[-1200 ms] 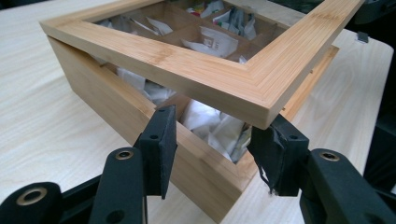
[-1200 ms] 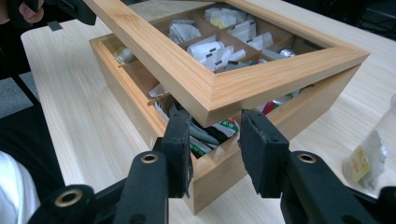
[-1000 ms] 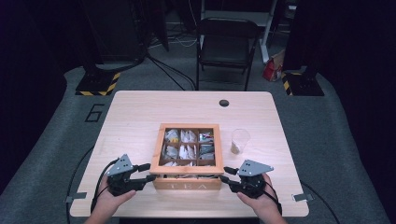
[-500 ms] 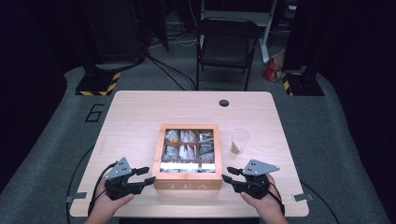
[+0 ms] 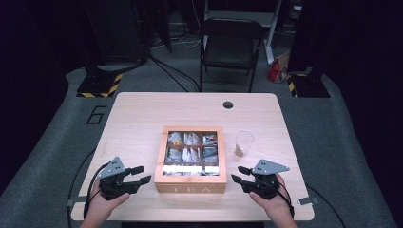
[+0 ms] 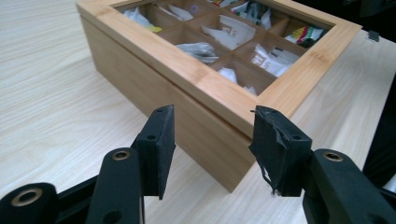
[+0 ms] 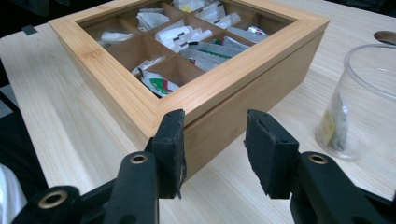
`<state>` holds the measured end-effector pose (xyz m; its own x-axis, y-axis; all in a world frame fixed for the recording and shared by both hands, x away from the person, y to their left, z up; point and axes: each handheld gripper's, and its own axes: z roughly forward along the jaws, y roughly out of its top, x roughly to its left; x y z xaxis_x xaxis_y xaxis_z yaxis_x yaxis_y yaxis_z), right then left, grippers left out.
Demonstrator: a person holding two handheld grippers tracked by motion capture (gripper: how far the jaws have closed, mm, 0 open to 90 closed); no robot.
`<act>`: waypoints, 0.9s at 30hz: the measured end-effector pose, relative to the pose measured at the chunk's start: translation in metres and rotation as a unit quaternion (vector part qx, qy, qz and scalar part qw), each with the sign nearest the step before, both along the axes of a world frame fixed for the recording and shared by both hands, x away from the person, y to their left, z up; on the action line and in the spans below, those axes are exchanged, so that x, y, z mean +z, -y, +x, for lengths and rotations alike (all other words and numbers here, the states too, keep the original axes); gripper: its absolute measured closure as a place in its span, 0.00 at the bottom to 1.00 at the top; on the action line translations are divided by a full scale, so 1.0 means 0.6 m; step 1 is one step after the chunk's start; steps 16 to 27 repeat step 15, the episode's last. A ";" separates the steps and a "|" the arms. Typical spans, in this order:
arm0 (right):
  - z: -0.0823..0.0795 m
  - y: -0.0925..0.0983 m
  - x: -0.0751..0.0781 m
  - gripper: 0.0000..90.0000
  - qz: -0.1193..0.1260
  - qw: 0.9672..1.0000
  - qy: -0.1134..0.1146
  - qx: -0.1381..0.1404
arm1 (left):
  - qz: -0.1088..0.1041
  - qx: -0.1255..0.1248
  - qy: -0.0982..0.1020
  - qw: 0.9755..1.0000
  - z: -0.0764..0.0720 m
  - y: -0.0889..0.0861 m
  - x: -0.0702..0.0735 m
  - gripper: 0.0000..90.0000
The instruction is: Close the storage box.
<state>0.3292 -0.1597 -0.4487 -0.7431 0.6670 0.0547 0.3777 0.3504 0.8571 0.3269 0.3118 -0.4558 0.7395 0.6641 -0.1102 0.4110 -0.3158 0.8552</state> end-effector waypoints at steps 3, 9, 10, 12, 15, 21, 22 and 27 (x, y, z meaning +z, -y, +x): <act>0.002 0.005 -0.004 0.62 0.004 1.000 -0.003 -0.009 | -0.001 0.013 0.002 1.000 0.004 -0.008 -0.004 0.55; 0.003 0.013 -0.009 0.62 0.004 1.000 -0.006 -0.015 | -0.011 0.035 -0.005 0.999 0.014 -0.020 -0.012 0.55; 0.003 0.014 -0.010 0.62 0.003 1.000 -0.006 -0.017 | -0.013 0.037 -0.007 0.999 0.016 -0.021 -0.014 0.54; 0.003 0.016 -0.012 0.62 -0.002 1.000 -0.010 -0.015 | -0.012 0.038 -0.013 0.999 0.018 -0.023 -0.015 0.54; 0.000 0.018 -0.012 0.60 0.001 1.000 -0.016 -0.013 | -0.010 0.035 -0.011 0.999 0.018 -0.021 -0.014 0.54; 0.000 0.018 -0.012 0.60 0.001 1.000 -0.016 -0.013 | -0.010 0.035 -0.011 0.999 0.018 -0.021 -0.014 0.54; 0.000 0.018 -0.012 0.60 0.001 1.000 -0.016 -0.013 | -0.010 0.035 -0.011 0.999 0.018 -0.021 -0.014 0.54; 0.000 0.018 -0.012 0.60 0.001 1.000 -0.016 -0.013 | -0.010 0.035 -0.011 0.999 0.018 -0.021 -0.014 0.54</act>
